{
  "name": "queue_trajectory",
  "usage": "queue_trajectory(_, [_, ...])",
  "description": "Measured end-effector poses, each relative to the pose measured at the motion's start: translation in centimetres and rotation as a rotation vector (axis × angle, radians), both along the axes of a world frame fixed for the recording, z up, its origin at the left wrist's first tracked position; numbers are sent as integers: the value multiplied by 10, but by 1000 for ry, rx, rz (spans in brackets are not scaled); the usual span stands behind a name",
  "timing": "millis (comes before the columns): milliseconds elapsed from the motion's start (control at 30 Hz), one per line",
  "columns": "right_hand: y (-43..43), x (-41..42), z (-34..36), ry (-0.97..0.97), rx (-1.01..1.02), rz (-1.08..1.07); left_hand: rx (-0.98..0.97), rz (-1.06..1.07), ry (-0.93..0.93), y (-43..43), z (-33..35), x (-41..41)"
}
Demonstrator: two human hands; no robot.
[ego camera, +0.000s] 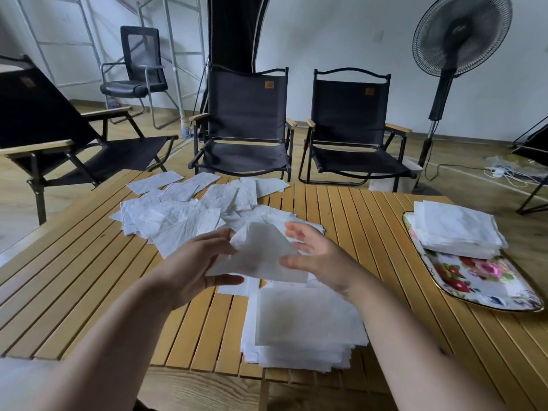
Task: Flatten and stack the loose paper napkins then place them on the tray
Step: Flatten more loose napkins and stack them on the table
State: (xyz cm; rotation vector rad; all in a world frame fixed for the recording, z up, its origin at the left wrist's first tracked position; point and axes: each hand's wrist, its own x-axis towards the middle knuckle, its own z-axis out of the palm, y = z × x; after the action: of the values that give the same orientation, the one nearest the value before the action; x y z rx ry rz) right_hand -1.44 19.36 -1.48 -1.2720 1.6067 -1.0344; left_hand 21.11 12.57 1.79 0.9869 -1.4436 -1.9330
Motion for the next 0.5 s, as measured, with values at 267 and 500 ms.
queue_trajectory(267, [22, -27, 6, -145, 38, -94, 54, -114, 5, 4, -6, -16])
queue_trajectory(500, [52, -46, 8, -386, 176, -54, -117, -154, -113, 15, -13, -33])
